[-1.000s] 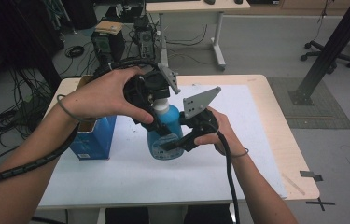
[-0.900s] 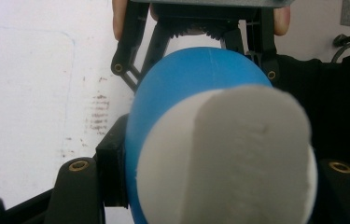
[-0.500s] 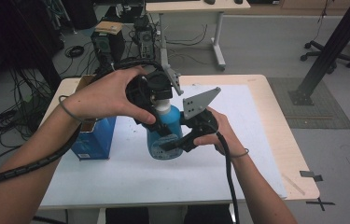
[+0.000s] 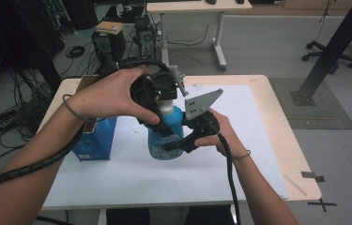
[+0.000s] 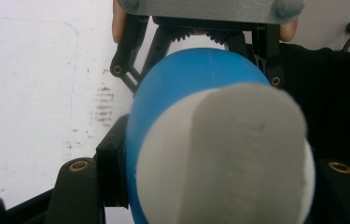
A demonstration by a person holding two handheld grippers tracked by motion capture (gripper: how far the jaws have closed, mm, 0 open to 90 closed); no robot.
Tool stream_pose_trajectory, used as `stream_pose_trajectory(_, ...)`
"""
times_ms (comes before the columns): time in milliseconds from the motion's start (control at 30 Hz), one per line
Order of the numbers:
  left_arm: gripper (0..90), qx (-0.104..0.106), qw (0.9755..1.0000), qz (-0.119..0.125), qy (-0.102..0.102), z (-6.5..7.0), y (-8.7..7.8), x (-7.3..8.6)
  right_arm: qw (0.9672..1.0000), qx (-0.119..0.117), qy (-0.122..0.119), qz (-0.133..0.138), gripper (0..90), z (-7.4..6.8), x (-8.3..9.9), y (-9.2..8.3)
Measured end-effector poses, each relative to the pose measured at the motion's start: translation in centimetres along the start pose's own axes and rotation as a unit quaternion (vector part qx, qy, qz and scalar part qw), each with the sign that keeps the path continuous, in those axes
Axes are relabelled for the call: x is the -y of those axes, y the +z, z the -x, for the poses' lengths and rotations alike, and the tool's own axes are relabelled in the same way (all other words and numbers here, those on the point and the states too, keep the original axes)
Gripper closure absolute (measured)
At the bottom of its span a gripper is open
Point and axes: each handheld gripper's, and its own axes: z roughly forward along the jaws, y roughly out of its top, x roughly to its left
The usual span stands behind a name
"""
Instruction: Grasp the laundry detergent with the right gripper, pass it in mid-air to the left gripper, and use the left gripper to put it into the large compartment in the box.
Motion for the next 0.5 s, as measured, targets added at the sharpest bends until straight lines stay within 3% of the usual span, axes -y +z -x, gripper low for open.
stream_pose_trajectory(233, 37.8, -0.003, 1.0000, 0.000, 0.000, -0.03, -0.08, -0.01, 1.0000, 0.003, -0.001, 0.004, 41.5, -0.02, 0.01, 0.00)
stream_pose_trajectory(500, 37.8, -0.012, 0.9999, -0.005, -0.003, -0.16, -0.37, 0.15, 0.9998, 0.016, 0.001, 0.010, 27.9, -0.13, -0.14, 0.33)
